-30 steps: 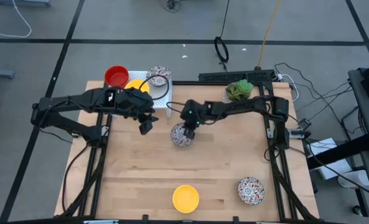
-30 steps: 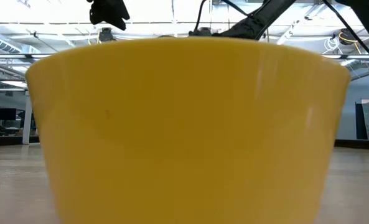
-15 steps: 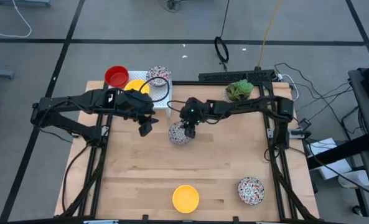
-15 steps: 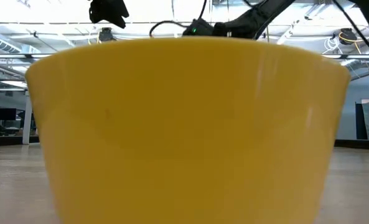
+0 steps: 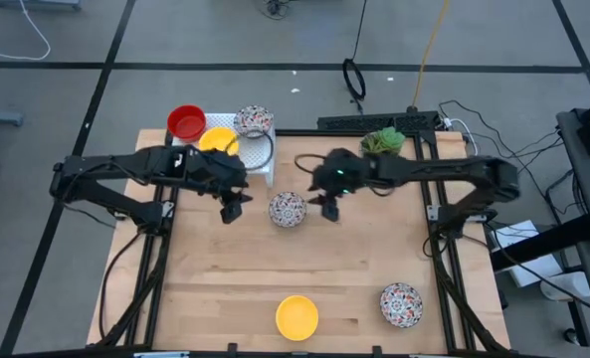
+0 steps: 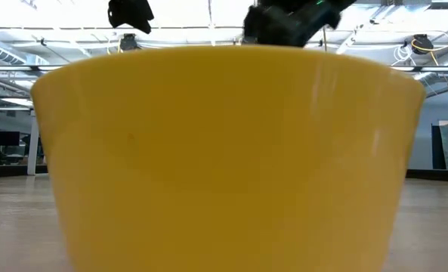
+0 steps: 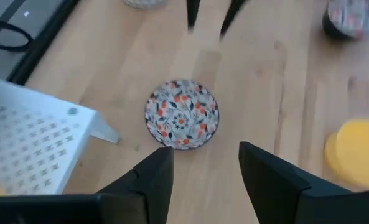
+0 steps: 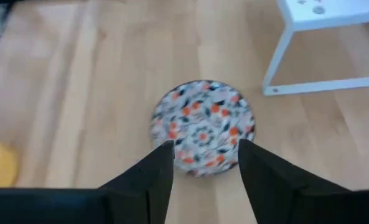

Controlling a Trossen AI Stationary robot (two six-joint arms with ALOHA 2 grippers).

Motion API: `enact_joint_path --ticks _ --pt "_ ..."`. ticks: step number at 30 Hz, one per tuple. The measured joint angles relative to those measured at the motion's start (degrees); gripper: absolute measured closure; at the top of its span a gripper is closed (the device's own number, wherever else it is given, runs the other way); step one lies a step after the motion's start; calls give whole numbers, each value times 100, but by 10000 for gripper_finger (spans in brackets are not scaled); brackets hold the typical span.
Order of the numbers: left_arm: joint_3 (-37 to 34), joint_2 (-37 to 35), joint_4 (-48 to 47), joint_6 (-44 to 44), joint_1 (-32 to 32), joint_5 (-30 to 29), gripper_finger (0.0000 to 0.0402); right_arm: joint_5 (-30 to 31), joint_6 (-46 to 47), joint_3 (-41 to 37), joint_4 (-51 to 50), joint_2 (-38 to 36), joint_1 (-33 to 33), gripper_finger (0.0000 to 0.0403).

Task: Pick & Place Mini bowls
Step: Stack the top white patterned bowl on the white patterned bowl on the shelf

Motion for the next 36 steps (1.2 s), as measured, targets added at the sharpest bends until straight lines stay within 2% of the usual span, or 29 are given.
enact_joint_path --ticks 3,9,14,19,28,34,36 --pt "-267 76 54 418 -149 7 215 48 52 -528 83 -631 197 238" --pt "-1009 426 1224 1599 -362 3 215 913 665 -1908 842 -1828 806 239" --pt "-1495 906 2254 2652 -461 13 215 2186 1189 -2850 1113 -2431 1492 239" --pt "-1604 1637 2914 3078 -464 1 215 3205 1232 -3167 1093 -2473 2122 239" --pt "-1613 2811 3180 3419 -464 1 215 3301 1220 -3164 1169 -2410 2412 239" --pt "-1606 3162 3419 3255 -460 -802 215 3302 1219 -3164 1171 -2410 2407 239" --pt "-1607 3175 3324 3252 -457 -883 221 3303 1219 -3164 1175 -2410 2407 239"
